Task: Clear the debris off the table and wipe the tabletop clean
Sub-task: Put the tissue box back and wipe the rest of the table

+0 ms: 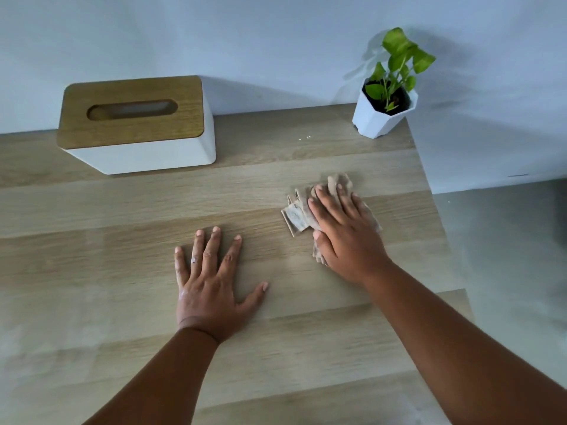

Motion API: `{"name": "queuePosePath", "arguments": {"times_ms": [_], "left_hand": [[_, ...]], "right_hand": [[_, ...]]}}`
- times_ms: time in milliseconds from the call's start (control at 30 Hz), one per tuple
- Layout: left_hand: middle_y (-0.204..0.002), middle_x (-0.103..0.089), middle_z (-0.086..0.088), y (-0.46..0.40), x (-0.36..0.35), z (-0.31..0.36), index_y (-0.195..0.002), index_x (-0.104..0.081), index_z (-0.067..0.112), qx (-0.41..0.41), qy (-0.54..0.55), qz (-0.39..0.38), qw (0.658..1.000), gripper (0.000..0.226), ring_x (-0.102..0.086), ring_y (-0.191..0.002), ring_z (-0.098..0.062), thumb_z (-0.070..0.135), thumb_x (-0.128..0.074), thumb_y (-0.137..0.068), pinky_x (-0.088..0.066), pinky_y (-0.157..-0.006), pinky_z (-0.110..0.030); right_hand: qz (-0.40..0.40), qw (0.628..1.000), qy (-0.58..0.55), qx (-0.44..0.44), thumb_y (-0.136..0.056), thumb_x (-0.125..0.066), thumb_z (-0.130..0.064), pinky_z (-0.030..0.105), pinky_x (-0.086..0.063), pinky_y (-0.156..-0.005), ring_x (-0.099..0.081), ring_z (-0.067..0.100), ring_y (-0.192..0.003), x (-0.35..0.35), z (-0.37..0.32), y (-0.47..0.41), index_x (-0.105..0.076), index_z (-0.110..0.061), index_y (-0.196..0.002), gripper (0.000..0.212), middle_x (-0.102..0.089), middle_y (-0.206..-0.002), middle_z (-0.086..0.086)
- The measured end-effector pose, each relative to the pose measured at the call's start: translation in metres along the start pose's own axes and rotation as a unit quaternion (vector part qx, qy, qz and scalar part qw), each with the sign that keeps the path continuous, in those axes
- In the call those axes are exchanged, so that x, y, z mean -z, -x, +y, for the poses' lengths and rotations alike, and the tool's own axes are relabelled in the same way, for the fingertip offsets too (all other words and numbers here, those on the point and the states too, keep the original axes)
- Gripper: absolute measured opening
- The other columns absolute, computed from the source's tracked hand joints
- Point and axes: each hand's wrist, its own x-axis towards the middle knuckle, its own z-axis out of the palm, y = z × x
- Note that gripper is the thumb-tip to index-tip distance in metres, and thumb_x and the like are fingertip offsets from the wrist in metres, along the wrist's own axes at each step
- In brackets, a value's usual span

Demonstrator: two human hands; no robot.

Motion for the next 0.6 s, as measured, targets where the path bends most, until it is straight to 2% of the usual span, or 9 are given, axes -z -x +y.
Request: {"name": "queuePosePath", "arguments": {"times_ms": [167,300,433,533,600], "left_hand": [[-0.171,-0.022,-0.009,0.000,0.001,0.001,-0.159,-0.037,0.030,-0.002,0.005,-0.001,1.000,0.096,-0.003,-0.161,-0.028,0.089,-0.036,-0.083,-0.011,-0.124,-0.066],[-0.171,-0.022,-0.009,0.000,0.000,0.000,-0.159,-0.037,0.030,-0.005,0.005,0.001,1.000,0.096,-0.004,-0.161,-0.029,0.089,-0.038,-0.083,-0.012,-0.124,-0.066],[-0.171,-0.022,-0.009,0.000,-0.001,0.000,-0.160,-0.036,0.030,-0.006,0.002,0.001,1.000,0.097,-0.004,-0.161,-0.029,0.089,-0.037,-0.083,-0.013,-0.124,-0.067],[-0.172,-0.021,-0.009,-0.001,0.000,0.000,-0.161,-0.033,0.030,-0.005,-0.002,-0.005,1.000,0.098,-0.003,-0.161,-0.030,0.089,-0.036,-0.083,-0.011,-0.124,-0.066],[-0.172,-0.021,-0.009,-0.001,0.000,-0.001,-0.161,-0.034,0.030,-0.006,0.000,-0.004,1.000,0.098,-0.003,-0.161,-0.030,0.089,-0.038,-0.082,-0.011,-0.124,-0.066]], "right_hand": [[-0.025,0.997,0.006,-0.074,-0.096,-0.038,-0.046,0.060,-0.018,-0.125,-0.014,0.037,-0.159,0.000,0.000,0.002,-0.037,-0.017,-0.160,0.070,-0.022,-0.172,0.005],[-0.037,0.985,-0.011,-0.169,-0.099,-0.031,-0.057,0.065,-0.008,-0.126,-0.004,0.043,-0.159,0.001,-0.006,-0.047,-0.027,-0.018,-0.162,0.074,-0.013,-0.174,0.008],[-0.027,0.973,-0.015,-0.229,-0.099,-0.026,-0.063,0.070,-0.003,-0.123,0.004,0.048,-0.157,-0.001,-0.015,-0.103,-0.017,-0.027,-0.164,0.075,-0.007,-0.175,0.007],[-0.019,0.979,-0.027,-0.199,-0.102,-0.032,-0.055,0.065,-0.004,-0.125,0.000,0.047,-0.158,-0.001,-0.022,-0.127,-0.024,-0.028,-0.163,0.067,-0.013,-0.174,0.006],[-0.017,0.992,-0.029,-0.121,-0.103,-0.038,-0.044,0.061,-0.008,-0.127,-0.007,0.044,-0.159,0.001,-0.022,-0.118,-0.031,-0.025,-0.161,0.061,-0.020,-0.172,0.006]]}}
